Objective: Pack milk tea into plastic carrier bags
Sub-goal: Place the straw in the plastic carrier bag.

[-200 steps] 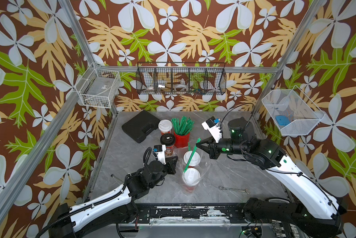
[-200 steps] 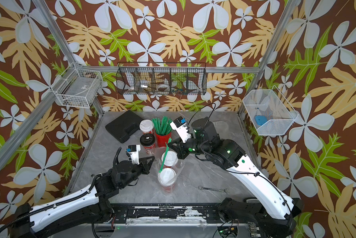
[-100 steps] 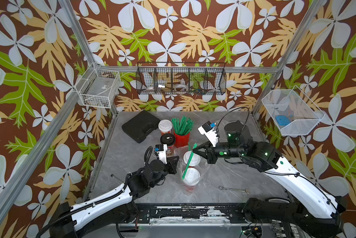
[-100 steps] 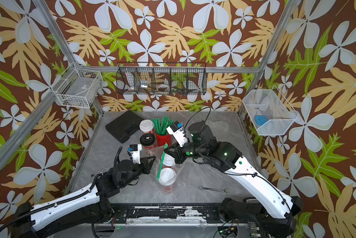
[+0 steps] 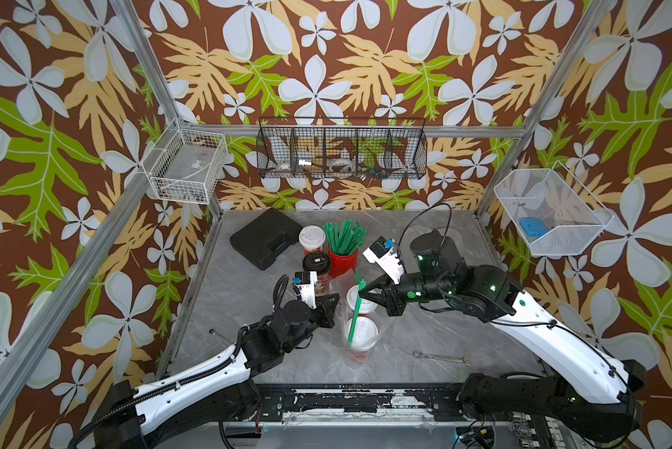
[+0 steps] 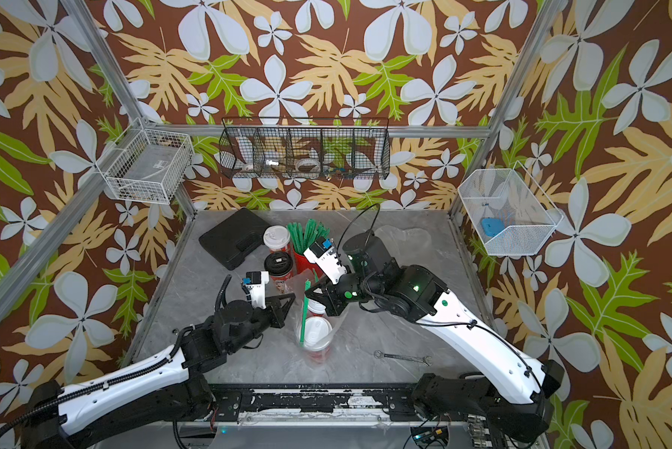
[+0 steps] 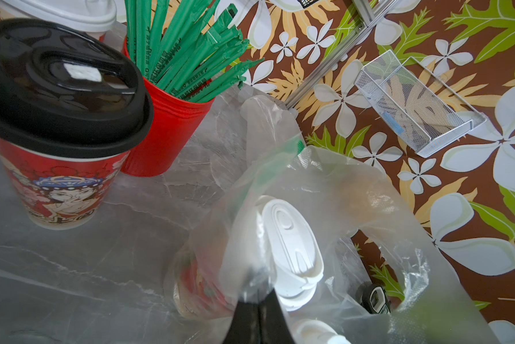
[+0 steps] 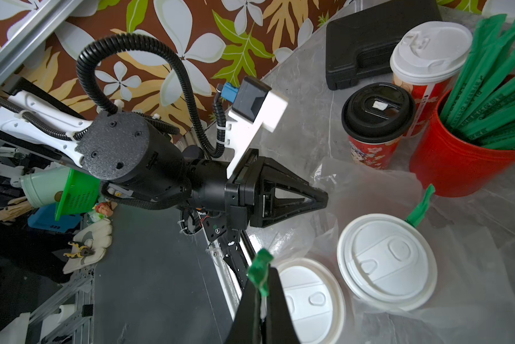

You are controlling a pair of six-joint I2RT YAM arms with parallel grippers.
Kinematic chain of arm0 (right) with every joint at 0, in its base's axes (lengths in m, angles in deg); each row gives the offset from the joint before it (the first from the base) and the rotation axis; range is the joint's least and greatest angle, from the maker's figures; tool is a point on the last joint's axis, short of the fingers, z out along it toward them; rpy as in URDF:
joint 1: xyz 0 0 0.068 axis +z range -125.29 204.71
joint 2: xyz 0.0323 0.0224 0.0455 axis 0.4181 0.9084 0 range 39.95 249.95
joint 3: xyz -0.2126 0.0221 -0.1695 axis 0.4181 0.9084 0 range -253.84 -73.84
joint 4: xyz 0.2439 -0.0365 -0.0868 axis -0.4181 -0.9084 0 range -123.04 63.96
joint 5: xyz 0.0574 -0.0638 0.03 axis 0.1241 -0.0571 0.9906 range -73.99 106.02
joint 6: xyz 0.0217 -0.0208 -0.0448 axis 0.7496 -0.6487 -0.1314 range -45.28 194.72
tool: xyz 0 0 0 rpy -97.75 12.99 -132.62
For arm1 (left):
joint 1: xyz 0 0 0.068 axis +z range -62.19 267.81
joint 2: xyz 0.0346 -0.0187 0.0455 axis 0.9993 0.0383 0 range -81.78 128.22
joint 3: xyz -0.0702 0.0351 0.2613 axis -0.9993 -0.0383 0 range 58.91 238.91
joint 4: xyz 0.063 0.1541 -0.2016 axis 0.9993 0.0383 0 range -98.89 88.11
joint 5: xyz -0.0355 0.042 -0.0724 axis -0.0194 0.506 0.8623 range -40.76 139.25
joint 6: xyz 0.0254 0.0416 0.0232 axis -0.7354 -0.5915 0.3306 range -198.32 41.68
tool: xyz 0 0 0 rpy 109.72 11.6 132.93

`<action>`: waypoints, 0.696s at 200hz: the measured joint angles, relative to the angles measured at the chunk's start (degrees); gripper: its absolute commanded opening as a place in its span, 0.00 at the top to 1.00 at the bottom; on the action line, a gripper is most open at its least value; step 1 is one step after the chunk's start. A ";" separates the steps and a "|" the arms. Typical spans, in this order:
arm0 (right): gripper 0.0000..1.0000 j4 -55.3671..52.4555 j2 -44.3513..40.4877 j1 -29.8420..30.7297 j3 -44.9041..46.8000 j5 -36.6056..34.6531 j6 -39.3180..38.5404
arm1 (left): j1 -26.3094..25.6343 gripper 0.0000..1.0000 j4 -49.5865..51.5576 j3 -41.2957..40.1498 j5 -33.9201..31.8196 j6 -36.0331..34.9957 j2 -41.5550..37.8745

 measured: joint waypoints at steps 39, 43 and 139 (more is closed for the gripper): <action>1.00 -1.90 0.39 2.05 -0.37 -0.04 -2.49 | 0.00 1.00 0.00 0.00 0.20 0.02 0.42; 1.00 -1.95 0.39 2.29 -0.28 -0.04 -2.99 | 0.00 1.00 0.00 0.00 0.20 0.02 0.48; 0.99 -1.60 0.50 5.57 9.25 -0.61 -6.38 | 0.00 1.00 -0.02 0.11 0.17 0.28 1.11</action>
